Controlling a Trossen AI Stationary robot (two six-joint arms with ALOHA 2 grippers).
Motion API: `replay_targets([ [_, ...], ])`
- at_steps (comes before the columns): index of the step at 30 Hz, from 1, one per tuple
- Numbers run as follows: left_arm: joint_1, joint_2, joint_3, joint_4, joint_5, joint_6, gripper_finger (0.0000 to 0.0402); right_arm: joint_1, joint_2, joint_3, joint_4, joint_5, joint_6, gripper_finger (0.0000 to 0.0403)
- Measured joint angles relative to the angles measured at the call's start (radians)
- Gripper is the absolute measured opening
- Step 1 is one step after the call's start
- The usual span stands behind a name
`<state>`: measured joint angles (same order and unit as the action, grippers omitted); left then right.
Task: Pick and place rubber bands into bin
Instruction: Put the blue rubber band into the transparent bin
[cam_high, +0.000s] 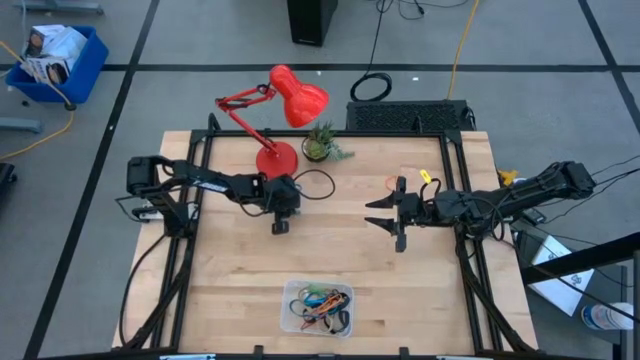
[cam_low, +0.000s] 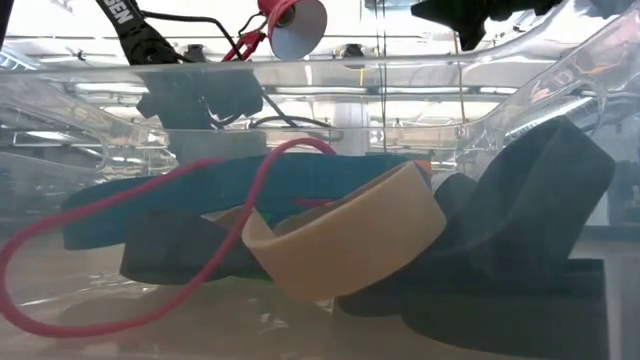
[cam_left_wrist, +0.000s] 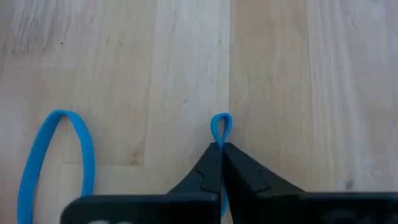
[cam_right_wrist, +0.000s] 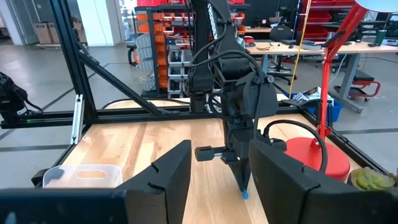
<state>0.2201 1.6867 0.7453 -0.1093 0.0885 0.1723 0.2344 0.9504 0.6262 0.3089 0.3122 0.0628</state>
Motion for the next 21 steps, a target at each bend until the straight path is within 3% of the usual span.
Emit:
replay_targets([
  [13,-0.017,-0.025,-0.003,0.006,-0.01,-0.055,0.0009,0.001,0.0,0.0,-0.009,0.0,0.0,0.0155],
  [21,-0.037,-0.218,-0.003,-0.015,-0.003,-0.076,0.0007,0.001,0.0,0.0,-0.008,0.0,0.0,0.0155],
])
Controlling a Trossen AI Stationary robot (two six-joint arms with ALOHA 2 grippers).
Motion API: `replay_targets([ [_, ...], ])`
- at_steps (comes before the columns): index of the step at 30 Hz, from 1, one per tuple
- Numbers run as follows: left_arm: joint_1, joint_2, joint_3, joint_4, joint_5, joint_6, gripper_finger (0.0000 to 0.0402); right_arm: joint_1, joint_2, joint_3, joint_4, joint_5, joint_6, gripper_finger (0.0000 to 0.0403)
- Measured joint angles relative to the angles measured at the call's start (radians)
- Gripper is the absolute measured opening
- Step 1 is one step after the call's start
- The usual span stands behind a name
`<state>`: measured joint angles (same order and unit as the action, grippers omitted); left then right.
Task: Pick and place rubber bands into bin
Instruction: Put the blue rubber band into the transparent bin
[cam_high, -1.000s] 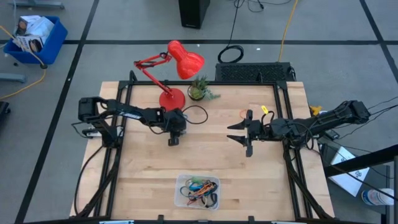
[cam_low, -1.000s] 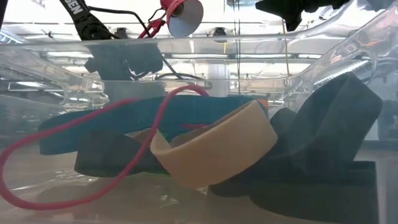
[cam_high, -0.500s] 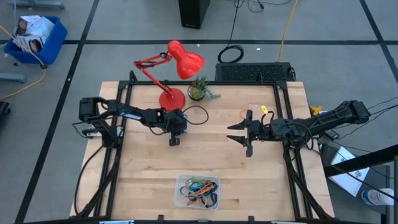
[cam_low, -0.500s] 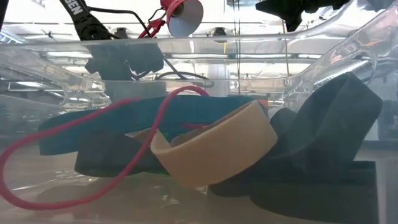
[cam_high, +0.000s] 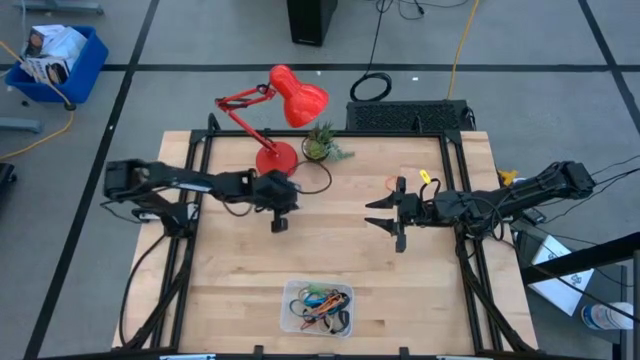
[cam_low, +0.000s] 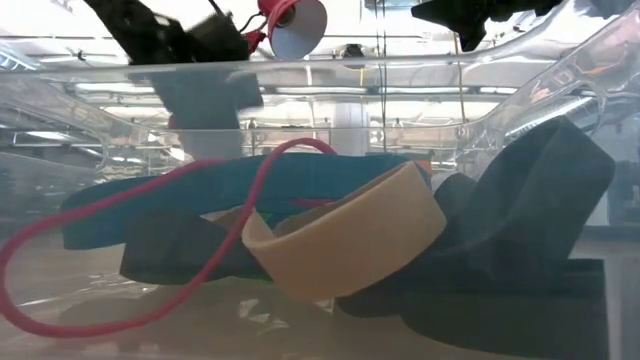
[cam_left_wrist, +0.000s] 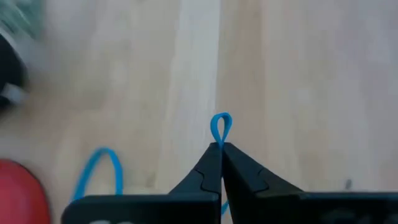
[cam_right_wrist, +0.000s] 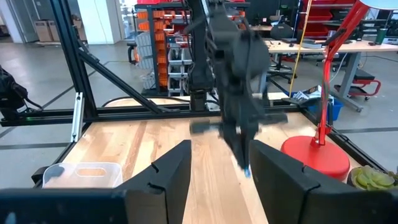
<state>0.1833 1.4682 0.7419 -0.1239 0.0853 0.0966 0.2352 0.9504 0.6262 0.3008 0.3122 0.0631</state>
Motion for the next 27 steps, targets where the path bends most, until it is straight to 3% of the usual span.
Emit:
replay_targets([
  [15,-0.075,-0.484,0.002,0.212,0.136,-0.032,0.0005,0.0,0.0,0.0,0.001,0.0,0.003,0.0155],
  [20,-0.118,-0.544,0.002,0.304,0.179,-0.045,0.0011,0.0,0.0,0.0,0.009,0.0,0.002,0.0155],
  [27,-0.248,-0.531,0.02,0.34,0.186,-0.054,0.0007,0.0,0.0,0.0,0.016,0.0,0.0,0.0155],
])
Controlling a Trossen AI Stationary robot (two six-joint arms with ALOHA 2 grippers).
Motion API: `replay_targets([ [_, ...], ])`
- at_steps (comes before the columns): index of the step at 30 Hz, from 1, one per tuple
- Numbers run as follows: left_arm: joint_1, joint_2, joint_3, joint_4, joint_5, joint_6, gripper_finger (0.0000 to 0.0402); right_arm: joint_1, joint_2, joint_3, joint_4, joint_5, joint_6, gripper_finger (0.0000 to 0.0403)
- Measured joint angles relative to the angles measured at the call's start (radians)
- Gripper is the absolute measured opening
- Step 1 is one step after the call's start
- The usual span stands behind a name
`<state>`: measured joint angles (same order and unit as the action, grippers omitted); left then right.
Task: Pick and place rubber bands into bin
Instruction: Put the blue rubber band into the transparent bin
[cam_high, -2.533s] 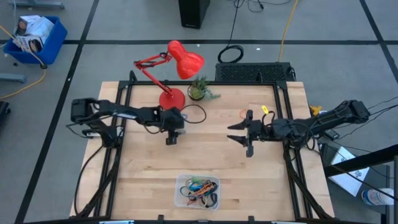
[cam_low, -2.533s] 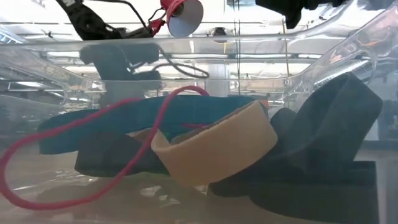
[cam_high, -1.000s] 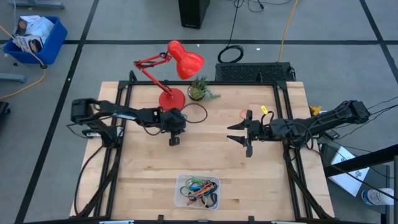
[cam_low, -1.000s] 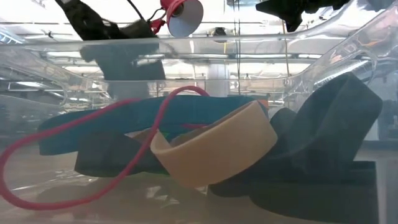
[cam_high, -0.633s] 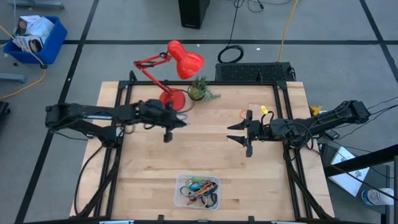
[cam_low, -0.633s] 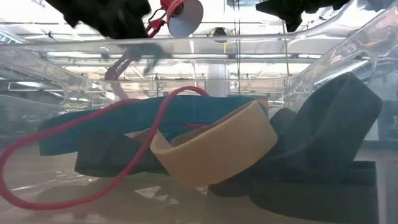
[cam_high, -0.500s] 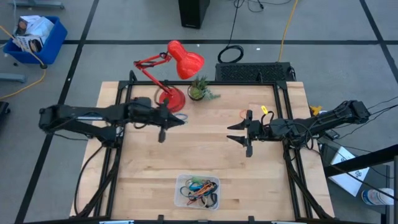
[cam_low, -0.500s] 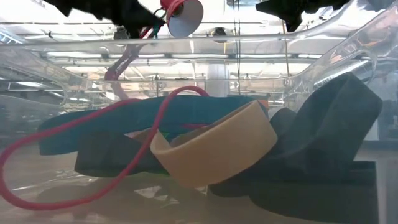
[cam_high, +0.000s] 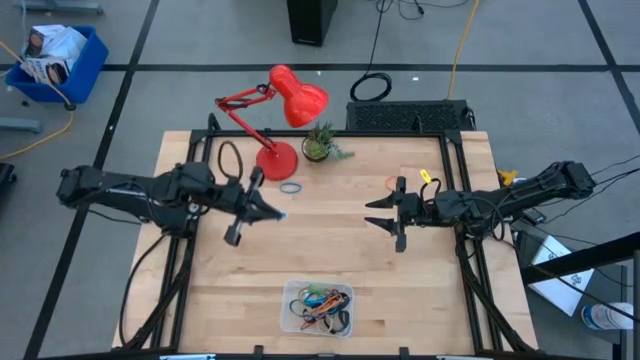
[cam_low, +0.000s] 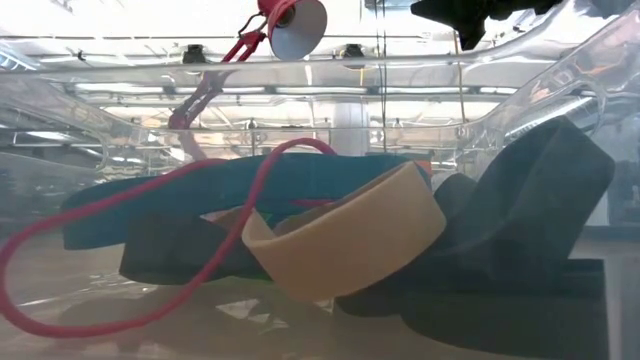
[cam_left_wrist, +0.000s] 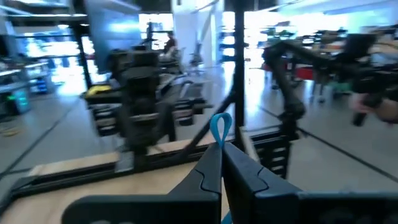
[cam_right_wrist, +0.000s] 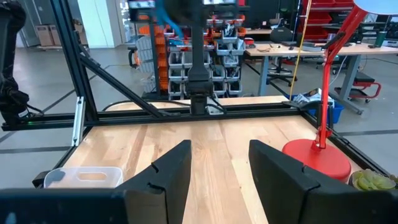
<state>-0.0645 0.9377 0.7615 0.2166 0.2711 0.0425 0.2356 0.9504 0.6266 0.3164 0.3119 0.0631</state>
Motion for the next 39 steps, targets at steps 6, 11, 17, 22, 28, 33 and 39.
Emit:
replay_targets([
  [6,-0.166,0.086,0.151,-0.094,-0.071,0.032,0.0005,0.0,0.0,0.0,-0.035,0.0,-0.005,0.0155],
  [11,-0.302,0.236,0.361,-0.373,-0.249,0.004,0.0004,0.0,0.0,0.0,-0.097,-0.001,0.035,0.0155],
  [17,-0.408,0.487,0.586,-0.615,-0.362,-0.146,0.0004,0.0,0.0,0.0,-0.206,-0.009,0.127,0.0155],
  [22,-0.452,0.683,0.684,-0.709,-0.362,-0.342,0.0006,0.0,0.0,0.0,-0.224,-0.085,0.102,0.0155],
  [28,-0.464,0.866,0.694,-0.699,-0.358,-0.54,0.0007,0.002,0.0,0.0,-0.224,-0.107,0.083,0.0155],
  [33,-0.463,0.974,0.693,-0.691,-0.336,-0.626,0.0004,0.002,0.0,0.0,-0.224,-0.107,0.069,0.0155],
  [39,-0.461,1.048,0.693,-0.697,-0.321,-0.681,0.0006,0.002,0.0,0.0,-0.224,-0.107,0.063,0.0155],
])
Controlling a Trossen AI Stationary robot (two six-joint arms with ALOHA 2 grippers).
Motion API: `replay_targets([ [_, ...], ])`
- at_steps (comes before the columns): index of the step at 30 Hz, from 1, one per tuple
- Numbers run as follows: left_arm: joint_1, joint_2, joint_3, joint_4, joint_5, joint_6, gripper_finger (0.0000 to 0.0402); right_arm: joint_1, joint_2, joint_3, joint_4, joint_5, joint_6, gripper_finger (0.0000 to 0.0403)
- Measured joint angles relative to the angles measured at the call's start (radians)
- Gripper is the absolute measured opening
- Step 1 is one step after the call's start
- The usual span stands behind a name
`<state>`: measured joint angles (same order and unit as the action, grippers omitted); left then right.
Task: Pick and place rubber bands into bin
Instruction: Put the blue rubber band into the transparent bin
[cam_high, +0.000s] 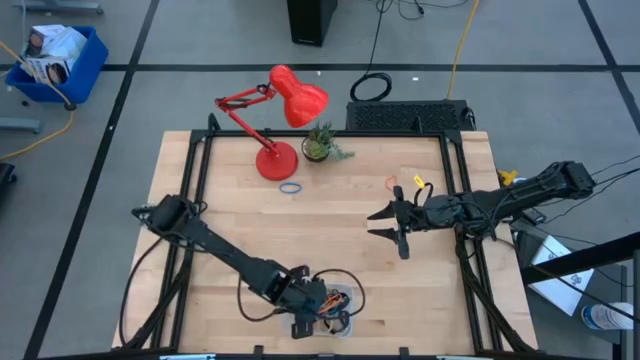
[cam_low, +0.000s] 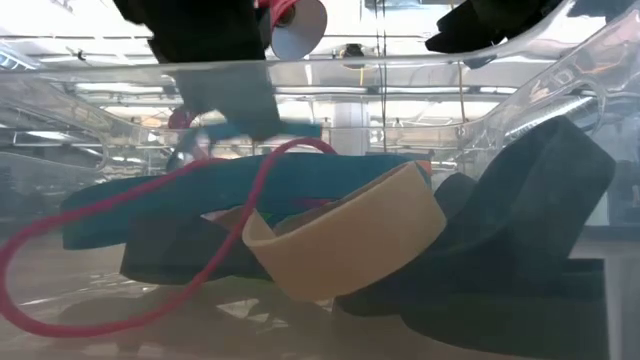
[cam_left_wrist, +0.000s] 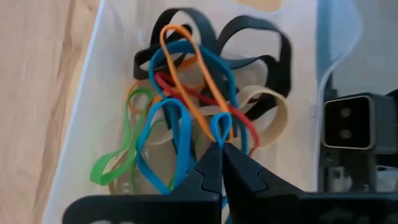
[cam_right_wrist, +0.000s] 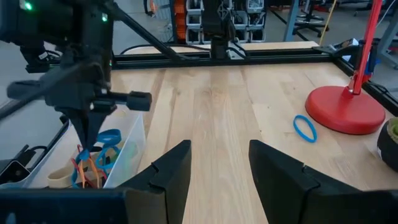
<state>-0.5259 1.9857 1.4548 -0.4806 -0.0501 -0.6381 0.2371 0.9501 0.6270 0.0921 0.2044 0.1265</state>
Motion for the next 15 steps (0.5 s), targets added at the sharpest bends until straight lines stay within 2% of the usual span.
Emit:
replay_targets([
  [10,0.012,-0.001,0.0,-0.013,-0.003,-0.031,0.0024,0.0,0.0,0.0,0.0,-0.001,0.001,0.0155],
  [15,0.016,0.0,0.0,-0.013,-0.002,-0.046,0.0019,0.0,0.0,0.0,0.0,-0.001,0.017,0.0155],
])
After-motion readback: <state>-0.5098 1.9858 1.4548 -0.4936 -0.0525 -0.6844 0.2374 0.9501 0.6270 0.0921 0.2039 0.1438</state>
